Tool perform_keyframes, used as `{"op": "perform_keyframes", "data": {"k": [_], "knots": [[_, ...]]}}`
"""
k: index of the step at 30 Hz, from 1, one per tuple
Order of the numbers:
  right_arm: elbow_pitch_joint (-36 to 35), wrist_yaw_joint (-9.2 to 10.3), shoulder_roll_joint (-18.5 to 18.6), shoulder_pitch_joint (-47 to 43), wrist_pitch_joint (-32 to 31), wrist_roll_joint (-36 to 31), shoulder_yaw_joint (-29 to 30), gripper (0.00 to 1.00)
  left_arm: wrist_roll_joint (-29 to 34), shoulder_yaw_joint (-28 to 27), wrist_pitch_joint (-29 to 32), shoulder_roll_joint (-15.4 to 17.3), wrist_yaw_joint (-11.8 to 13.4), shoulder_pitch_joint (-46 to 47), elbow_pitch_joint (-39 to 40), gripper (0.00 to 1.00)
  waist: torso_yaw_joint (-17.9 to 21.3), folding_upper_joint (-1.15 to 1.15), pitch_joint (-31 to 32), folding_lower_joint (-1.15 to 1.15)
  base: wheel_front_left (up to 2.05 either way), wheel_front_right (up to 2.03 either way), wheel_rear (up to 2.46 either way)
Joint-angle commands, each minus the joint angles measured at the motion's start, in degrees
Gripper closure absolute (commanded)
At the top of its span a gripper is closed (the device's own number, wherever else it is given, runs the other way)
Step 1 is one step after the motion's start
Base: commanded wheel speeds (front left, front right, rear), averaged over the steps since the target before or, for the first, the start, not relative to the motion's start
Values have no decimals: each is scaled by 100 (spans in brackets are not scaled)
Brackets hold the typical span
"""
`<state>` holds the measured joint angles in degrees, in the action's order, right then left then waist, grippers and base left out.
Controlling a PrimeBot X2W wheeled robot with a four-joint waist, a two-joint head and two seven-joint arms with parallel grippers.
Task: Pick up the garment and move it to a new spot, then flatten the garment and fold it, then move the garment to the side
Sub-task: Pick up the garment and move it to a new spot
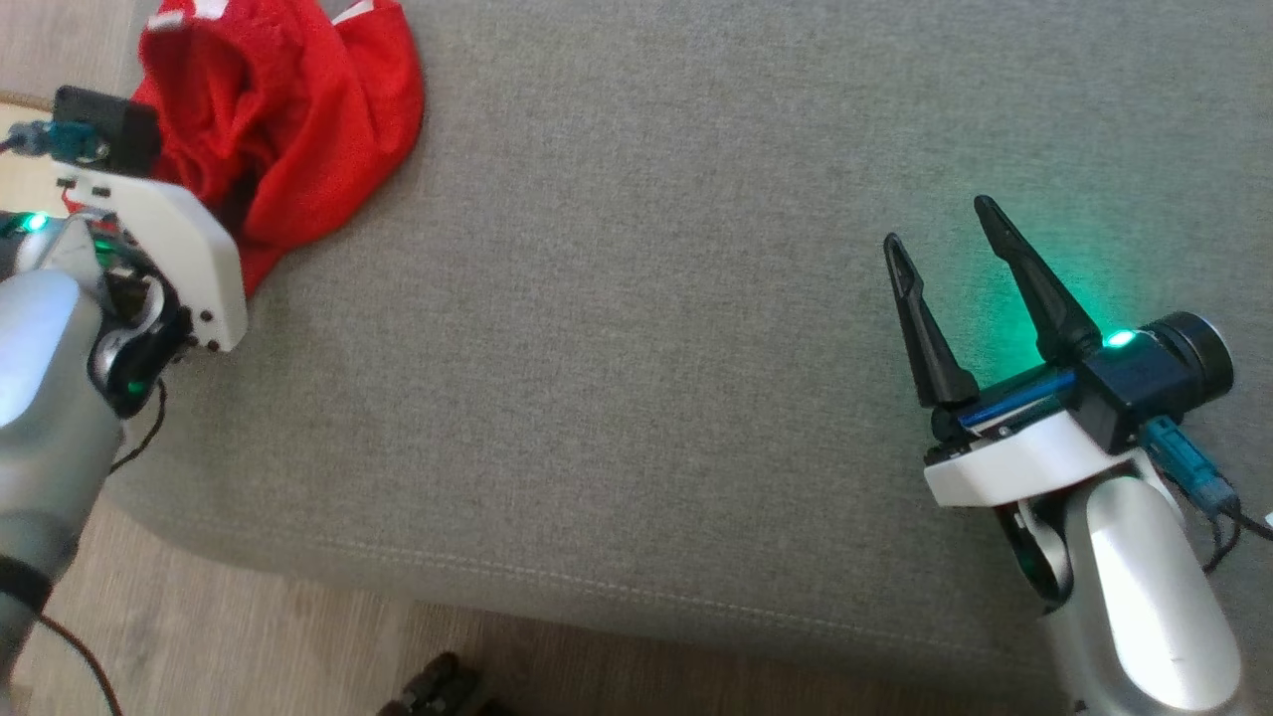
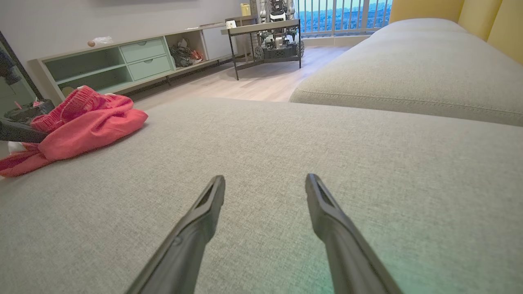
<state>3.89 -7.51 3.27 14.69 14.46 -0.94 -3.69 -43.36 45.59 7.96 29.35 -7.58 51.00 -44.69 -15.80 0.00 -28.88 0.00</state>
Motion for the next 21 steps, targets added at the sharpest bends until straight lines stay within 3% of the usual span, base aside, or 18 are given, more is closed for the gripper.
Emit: {"op": "perform_keyframes", "data": {"k": [1, 9, 15, 21], "knots": [[-179, 2, -39, 77, 53, 83, -168, 0, -53, -95, -276, 476, 9, 237, 112, 100, 52, 0, 98, 0, 0, 0, 0], [-87, 2, -39, -22, 54, 459, -270, 0, -55, 175, -1799, 854, 9, 401, 636, 100, 298, 0, 714, 0, 0, 0, 0], [-60, 2, -39, -126, 54, 768, -331, 0, 508, 364, -2125, 1084, 84, 565, 1105, 100, 607, 0, 1207, 0, 0, 0, 0], [-99, 2, -39, -239, 54, 1133, -423, 0, 852, 353, -2209, 1292, 359, 646, 2039, 100, 1259, 0, 1666, 0, 0, 0, 0]]}}
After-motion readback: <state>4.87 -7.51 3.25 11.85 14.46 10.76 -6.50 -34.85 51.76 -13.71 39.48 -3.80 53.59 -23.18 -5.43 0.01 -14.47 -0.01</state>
